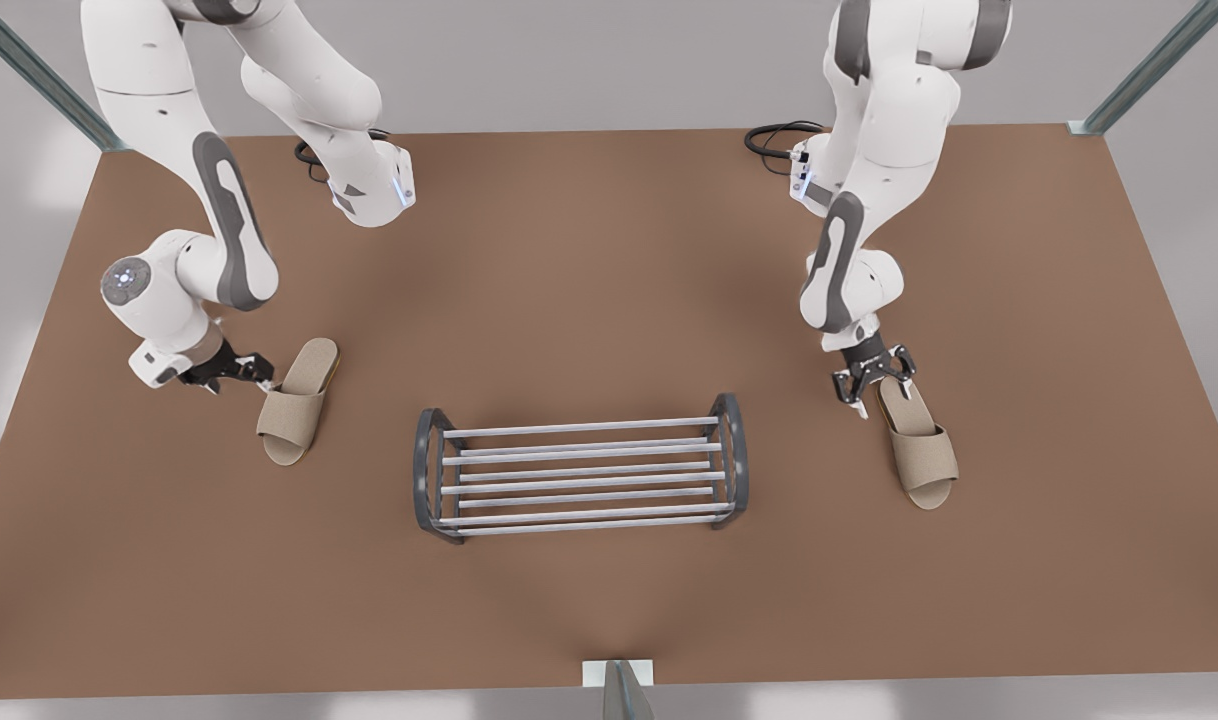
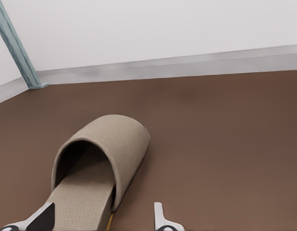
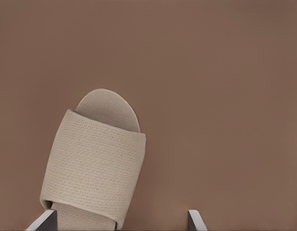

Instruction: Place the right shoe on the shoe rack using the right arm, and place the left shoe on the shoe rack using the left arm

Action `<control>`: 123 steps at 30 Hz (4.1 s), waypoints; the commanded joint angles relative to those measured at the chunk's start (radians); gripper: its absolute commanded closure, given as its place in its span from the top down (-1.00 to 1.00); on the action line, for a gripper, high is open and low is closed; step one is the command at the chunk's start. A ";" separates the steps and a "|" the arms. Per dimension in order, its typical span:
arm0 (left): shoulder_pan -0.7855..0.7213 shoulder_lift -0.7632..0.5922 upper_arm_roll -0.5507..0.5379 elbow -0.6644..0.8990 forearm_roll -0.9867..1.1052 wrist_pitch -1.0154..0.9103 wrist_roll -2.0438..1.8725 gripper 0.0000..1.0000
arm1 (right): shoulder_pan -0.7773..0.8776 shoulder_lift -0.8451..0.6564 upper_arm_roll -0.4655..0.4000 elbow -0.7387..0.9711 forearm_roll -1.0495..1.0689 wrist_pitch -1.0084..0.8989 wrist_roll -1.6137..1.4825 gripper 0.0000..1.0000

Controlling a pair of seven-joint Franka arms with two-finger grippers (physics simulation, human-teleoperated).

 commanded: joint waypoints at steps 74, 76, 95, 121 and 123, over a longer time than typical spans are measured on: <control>-0.217 -0.520 -0.170 0.347 0.045 0.336 -0.754 -0.57 | 0.389 0.134 0.279 0.964 0.068 -0.878 0.999 -0.57; -0.332 -0.428 -0.170 0.445 -0.020 0.331 -0.747 -0.57 | 0.455 0.220 0.273 1.050 0.047 -0.876 1.187 -0.57; -0.247 0.077 -0.183 0.784 -0.197 0.295 -0.746 -0.57 | 0.588 0.484 0.270 1.131 -0.143 -0.684 1.471 -0.57; -0.261 0.143 -0.183 0.766 -0.192 0.295 -0.731 1.00 | 0.355 0.162 -0.009 0.912 -0.025 -0.968 0.471 1.00; -0.280 0.119 -0.180 0.731 -0.191 0.295 -0.731 1.00 | 0.352 0.163 -0.015 1.042 -0.036 -1.166 0.485 1.00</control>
